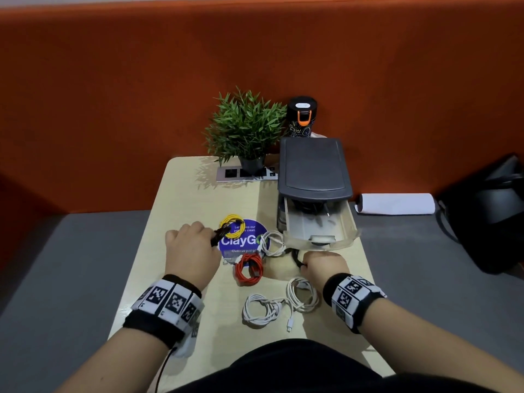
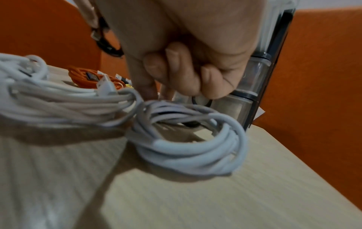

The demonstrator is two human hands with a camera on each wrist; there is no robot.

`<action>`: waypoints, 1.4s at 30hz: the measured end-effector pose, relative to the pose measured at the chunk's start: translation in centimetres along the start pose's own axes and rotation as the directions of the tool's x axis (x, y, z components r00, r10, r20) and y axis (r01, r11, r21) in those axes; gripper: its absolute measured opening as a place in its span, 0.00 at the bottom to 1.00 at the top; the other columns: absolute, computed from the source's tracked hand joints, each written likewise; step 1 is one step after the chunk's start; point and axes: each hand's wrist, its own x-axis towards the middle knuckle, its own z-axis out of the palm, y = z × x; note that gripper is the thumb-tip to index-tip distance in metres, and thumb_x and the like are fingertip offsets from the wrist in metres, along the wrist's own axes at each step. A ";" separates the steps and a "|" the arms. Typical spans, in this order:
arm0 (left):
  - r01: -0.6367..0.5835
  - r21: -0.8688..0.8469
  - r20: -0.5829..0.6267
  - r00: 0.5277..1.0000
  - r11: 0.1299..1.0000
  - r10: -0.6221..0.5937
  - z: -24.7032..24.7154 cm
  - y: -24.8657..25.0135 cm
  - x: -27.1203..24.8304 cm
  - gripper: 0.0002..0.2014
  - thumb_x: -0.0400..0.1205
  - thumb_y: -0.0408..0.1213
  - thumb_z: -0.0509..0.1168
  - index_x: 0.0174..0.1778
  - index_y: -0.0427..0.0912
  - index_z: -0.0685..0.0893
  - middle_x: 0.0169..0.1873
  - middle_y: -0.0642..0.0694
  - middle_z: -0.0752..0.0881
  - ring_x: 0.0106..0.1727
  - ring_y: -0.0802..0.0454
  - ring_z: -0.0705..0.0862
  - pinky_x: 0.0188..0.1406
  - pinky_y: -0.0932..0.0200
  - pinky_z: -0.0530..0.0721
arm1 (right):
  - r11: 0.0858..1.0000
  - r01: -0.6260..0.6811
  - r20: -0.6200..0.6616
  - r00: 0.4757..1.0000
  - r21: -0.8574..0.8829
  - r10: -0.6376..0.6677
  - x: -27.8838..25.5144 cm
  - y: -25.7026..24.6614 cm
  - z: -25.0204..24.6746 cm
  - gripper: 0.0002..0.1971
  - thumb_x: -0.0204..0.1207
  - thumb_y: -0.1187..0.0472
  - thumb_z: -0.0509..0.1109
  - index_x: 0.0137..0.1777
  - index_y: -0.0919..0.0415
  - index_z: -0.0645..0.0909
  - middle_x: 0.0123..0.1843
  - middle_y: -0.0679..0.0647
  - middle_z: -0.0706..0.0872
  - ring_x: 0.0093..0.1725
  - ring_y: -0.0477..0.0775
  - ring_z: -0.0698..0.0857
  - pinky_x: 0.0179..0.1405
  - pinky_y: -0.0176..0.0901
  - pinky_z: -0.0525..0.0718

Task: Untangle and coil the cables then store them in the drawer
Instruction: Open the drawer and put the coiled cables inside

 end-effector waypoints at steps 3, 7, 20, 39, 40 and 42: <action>-0.162 -0.146 -0.192 0.972 0.976 0.133 -1.8 2.4 0.2 0.08 0.73 0.35 0.68 0.46 0.44 0.89 0.41 0.49 0.84 0.44 0.46 0.81 0.46 0.52 0.61 | 0.998 0.059 -0.044 0.997 0.011 -0.058 -1.0 0.2 -0.6 0.14 0.79 0.57 0.59 0.59 0.56 0.81 0.52 0.57 0.88 0.51 0.62 0.85 0.46 0.43 0.79; -0.469 -0.217 -0.397 0.843 0.856 0.361 -3.7 6.2 0.0 0.12 0.72 0.40 0.60 0.44 0.44 0.87 0.39 0.50 0.83 0.40 0.50 0.80 0.43 0.55 0.65 | 0.991 0.093 -0.137 0.987 0.099 -0.079 -3.0 0.9 -1.2 0.14 0.81 0.54 0.57 0.61 0.54 0.80 0.55 0.56 0.88 0.53 0.64 0.83 0.46 0.44 0.74; -0.657 -0.272 -0.255 0.754 0.703 0.606 -1.5 10.9 1.0 0.10 0.75 0.35 0.63 0.49 0.40 0.86 0.45 0.46 0.85 0.32 0.46 0.84 0.35 0.57 0.82 | 0.765 0.364 -0.455 0.884 0.531 -0.105 -11.3 3.8 -2.5 0.14 0.69 0.43 0.58 0.45 0.45 0.82 0.30 0.42 0.85 0.37 0.45 0.78 0.36 0.25 0.69; -0.669 -0.078 -0.175 0.739 0.739 0.651 -2.4 11.0 0.9 0.09 0.66 0.31 0.75 0.39 0.46 0.91 0.32 0.51 0.82 0.34 0.47 0.81 0.39 0.55 0.62 | 0.855 0.232 -0.553 0.830 0.464 0.075 -11.5 6.1 -7.5 0.03 0.74 0.57 0.73 0.46 0.49 0.83 0.27 0.38 0.80 0.35 0.48 0.79 0.35 0.38 0.71; -0.676 -0.041 -0.142 0.733 0.736 0.665 -2.5 11.3 1.0 0.08 0.64 0.30 0.76 0.36 0.46 0.90 0.31 0.50 0.81 0.32 0.47 0.80 0.38 0.55 0.62 | 0.887 0.239 -0.574 0.818 0.396 0.036 -11.2 5.8 -7.6 0.03 0.74 0.58 0.73 0.47 0.52 0.84 0.28 0.39 0.81 0.33 0.51 0.78 0.34 0.39 0.69; -0.680 0.023 -0.082 0.729 0.733 0.679 -2.7 11.8 1.2 0.06 0.64 0.30 0.76 0.31 0.46 0.89 0.30 0.50 0.80 0.31 0.48 0.79 0.38 0.55 0.65 | 0.902 0.298 -0.621 0.783 0.313 -0.043 -10.8 5.3 -7.7 0.04 0.73 0.57 0.70 0.45 0.54 0.84 0.28 0.42 0.83 0.29 0.52 0.77 0.30 0.35 0.67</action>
